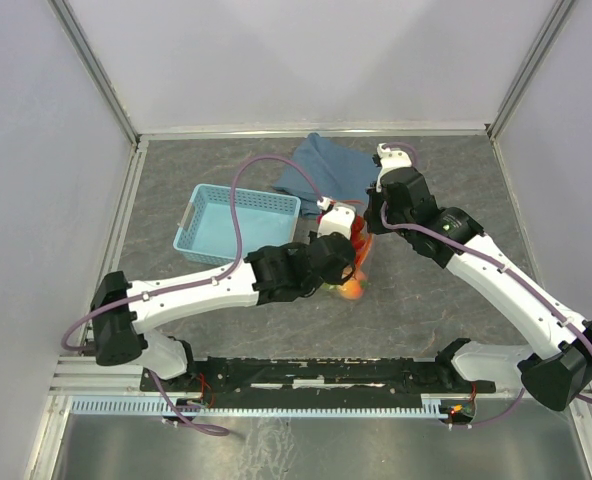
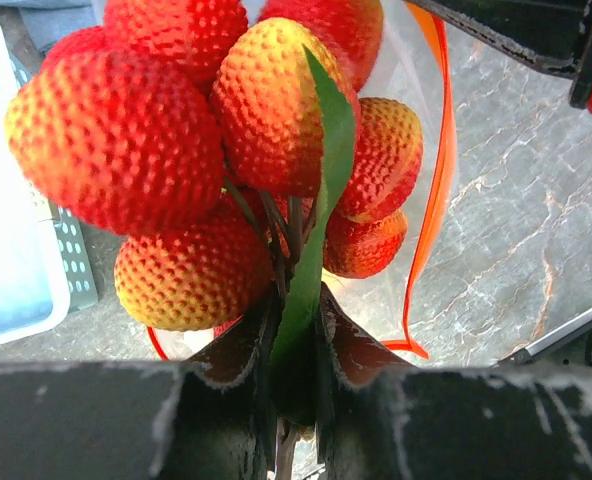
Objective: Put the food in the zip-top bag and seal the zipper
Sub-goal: Place the fake fruit in the zipper food storage bag.
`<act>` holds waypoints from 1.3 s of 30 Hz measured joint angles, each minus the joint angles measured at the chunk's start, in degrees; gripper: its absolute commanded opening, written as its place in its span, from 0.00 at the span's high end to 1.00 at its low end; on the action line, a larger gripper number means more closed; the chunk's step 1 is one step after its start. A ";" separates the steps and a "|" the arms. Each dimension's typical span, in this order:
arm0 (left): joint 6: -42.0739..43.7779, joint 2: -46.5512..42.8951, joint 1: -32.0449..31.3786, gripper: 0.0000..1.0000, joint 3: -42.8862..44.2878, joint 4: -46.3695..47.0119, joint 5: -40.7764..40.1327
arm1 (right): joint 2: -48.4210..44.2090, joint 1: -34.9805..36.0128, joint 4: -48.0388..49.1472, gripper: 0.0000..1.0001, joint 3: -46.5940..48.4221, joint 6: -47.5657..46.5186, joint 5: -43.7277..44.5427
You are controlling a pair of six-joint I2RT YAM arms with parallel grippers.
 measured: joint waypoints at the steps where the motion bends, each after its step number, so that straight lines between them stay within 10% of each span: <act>1: 0.02 0.79 0.00 0.97 0.76 -0.68 0.31 | 0.00 0.00 0.02 0.98 0.00 0.00 -0.07; 26: 4.48 9.18 13.09 0.96 12.28 -12.50 25.75 | -1.73 -0.02 5.62 0.98 -3.87 -0.11 -8.59; 39: 4.98 9.38 15.65 0.96 12.92 -13.11 20.63 | -1.73 -0.04 6.25 0.98 -4.20 0.52 -11.61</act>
